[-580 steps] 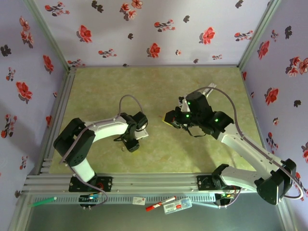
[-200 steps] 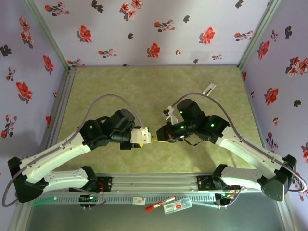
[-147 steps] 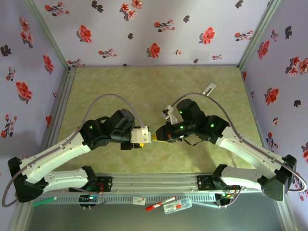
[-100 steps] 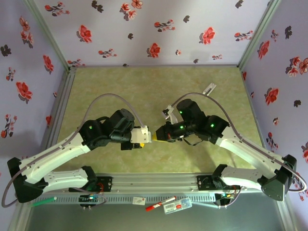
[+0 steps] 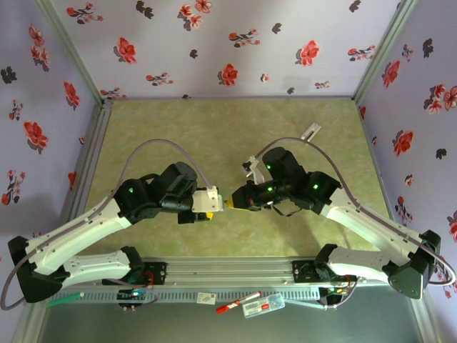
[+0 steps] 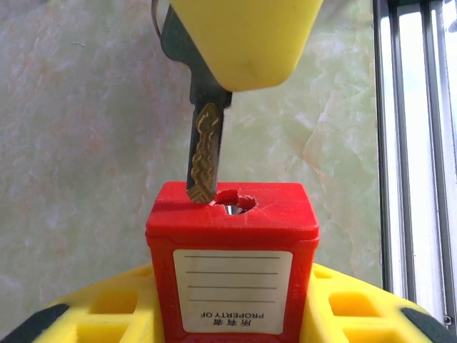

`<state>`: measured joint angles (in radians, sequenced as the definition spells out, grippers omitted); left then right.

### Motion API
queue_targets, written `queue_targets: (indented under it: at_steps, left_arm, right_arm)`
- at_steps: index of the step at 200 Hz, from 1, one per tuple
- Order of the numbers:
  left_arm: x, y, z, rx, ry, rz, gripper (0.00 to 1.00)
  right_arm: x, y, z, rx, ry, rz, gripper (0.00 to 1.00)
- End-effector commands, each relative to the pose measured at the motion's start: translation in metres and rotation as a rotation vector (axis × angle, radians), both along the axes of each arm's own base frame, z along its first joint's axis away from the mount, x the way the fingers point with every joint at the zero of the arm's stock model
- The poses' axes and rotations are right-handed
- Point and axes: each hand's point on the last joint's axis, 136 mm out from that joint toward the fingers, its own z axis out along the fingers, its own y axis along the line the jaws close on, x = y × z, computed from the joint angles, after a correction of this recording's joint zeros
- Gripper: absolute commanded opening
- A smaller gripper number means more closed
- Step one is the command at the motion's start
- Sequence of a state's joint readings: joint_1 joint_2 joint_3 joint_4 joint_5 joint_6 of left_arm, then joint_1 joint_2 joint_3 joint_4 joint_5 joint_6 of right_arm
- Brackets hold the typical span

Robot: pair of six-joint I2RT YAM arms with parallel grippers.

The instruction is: Unlock with the key

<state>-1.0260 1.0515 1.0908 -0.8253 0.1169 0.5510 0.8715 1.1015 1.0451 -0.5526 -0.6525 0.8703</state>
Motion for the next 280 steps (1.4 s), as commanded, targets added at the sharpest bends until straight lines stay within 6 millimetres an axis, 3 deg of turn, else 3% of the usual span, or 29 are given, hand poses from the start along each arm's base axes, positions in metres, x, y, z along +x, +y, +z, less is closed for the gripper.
queue_targets:
  at_steps: [1, 151, 250, 280]
  left_arm:
    - [-0.008, -0.005, 0.011, -0.059, 0.017, -0.019, 0.00]
    - [-0.008, -0.006, 0.011, -0.086, 0.075, 0.023, 0.00]
    - [-0.014, -0.008, 0.014, -0.069, 0.108, -0.010, 0.00]
    - [-0.015, -0.015, 0.017, -0.067, 0.129, -0.019, 0.00]
  right_arm:
    - [0.001, -0.002, -0.006, -0.023, -0.016, -0.008, 0.00]
    - [-0.019, -0.001, -0.016, -0.065, -0.004, 0.068, 0.00]
    - [-0.014, -0.003, -0.031, -0.163, -0.030, 0.093, 0.00]
    - [-0.017, 0.005, -0.030, -0.166, -0.062, 0.137, 0.00]
